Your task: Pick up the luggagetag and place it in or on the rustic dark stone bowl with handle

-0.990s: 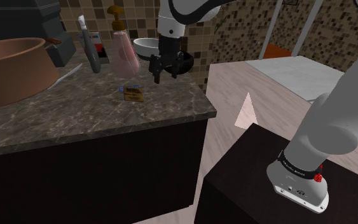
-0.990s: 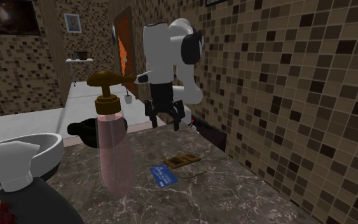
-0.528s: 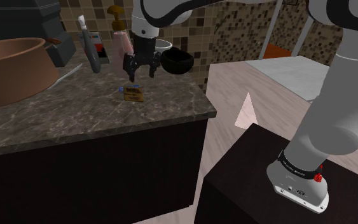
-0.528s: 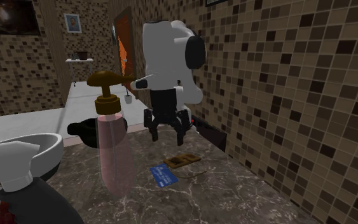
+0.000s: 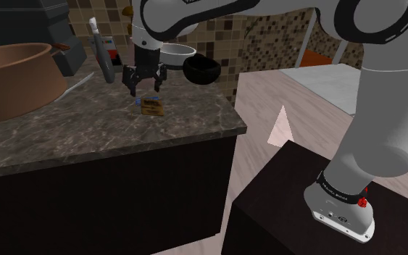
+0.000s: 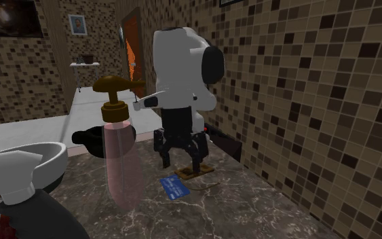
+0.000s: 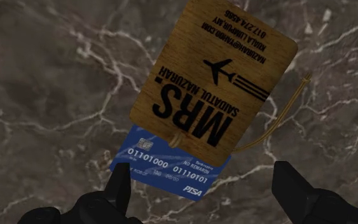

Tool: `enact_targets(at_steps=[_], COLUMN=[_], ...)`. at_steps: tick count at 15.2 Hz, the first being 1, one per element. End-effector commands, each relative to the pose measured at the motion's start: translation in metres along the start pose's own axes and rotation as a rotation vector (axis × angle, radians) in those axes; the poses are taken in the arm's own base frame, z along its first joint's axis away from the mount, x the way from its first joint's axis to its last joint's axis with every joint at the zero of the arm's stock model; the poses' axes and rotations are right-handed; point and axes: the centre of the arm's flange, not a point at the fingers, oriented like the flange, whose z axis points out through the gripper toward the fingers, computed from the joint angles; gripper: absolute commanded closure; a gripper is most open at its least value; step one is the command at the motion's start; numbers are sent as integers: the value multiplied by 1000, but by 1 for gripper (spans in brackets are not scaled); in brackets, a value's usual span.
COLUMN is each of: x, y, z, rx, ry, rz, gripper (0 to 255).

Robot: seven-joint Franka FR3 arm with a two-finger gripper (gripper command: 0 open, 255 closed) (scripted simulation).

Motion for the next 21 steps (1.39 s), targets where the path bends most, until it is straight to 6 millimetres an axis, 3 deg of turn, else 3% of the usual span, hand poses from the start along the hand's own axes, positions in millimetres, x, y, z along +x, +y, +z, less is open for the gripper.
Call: enact_targets(at_steps=[1,4,11,12,21], x=[1,1,1,1,1], y=[-1,-1,-1,-1,-1], z=[10,24,24,24,24], rx=[0,0,0,0,0], ry=[1,1,1,1,1], rz=[0,0,0,0,0], gripper=[0,0,0,255,255])
